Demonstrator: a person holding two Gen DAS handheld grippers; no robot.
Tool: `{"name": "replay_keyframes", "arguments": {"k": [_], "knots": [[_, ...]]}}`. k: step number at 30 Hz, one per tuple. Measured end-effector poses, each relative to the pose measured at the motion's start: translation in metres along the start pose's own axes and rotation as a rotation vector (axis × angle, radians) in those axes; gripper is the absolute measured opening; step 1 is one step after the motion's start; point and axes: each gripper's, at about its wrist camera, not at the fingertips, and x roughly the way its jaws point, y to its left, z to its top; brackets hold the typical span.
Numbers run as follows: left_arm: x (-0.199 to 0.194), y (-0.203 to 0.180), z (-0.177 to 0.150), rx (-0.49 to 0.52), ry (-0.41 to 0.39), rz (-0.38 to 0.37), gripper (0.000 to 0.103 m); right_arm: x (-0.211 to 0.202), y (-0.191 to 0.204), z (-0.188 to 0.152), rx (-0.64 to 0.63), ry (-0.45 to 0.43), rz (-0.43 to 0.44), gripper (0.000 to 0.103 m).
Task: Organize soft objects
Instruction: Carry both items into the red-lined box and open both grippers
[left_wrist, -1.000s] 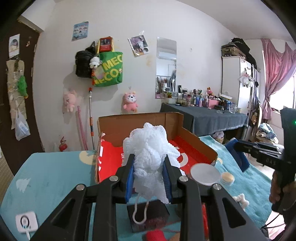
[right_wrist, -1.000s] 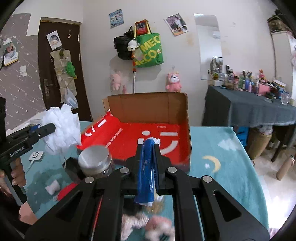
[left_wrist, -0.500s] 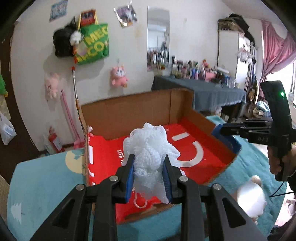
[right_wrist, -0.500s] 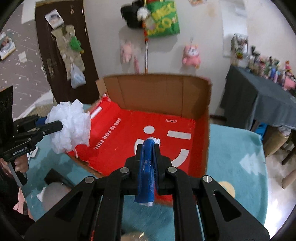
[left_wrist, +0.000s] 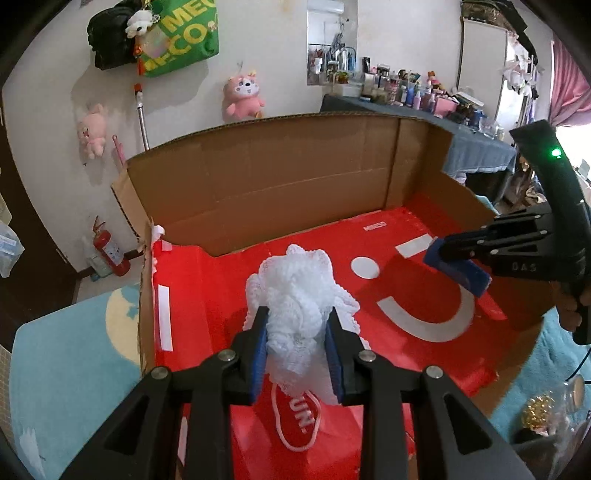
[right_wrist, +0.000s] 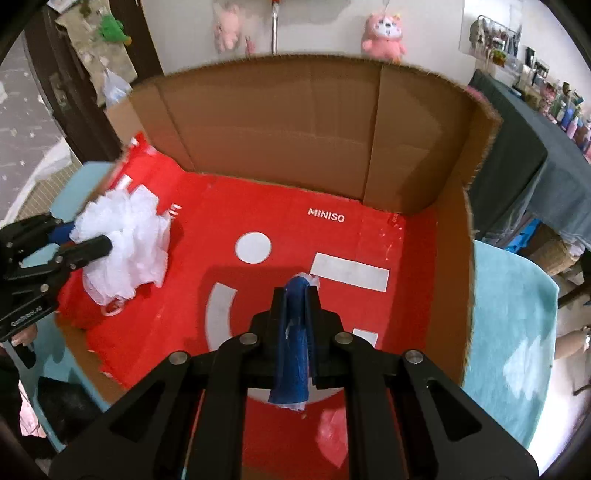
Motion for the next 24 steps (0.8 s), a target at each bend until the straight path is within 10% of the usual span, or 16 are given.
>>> {"name": "replay_keyframes", "arguments": {"k": [24], "knots": [[0.009,0.009,0.008,-0.019,0.01,0.025,0.055,0.028,-0.022,0.004,0.047,0.118,-0.081,0.013]]}}
